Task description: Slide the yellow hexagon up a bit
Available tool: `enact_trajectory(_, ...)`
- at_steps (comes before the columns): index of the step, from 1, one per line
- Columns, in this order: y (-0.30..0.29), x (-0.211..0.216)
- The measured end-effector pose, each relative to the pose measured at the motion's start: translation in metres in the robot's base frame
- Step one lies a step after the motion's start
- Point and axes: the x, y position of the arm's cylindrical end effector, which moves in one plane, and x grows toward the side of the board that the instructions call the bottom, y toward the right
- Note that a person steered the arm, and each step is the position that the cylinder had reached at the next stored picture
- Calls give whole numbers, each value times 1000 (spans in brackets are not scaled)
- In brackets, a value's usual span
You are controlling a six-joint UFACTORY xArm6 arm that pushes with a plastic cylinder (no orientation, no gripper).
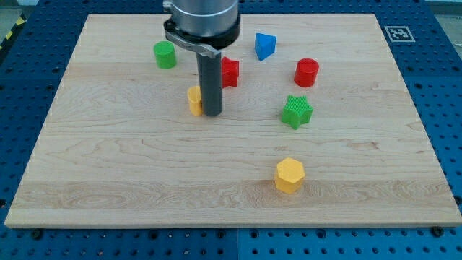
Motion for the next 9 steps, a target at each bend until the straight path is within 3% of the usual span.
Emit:
enact_trajectory(1, -12, -4)
enact_trajectory(2, -8, 20)
enact_trajectory(4, 32, 146)
enact_trajectory(5, 85, 179)
enact_trajectory(6, 121, 179)
enact_trajectory(9, 120, 144)
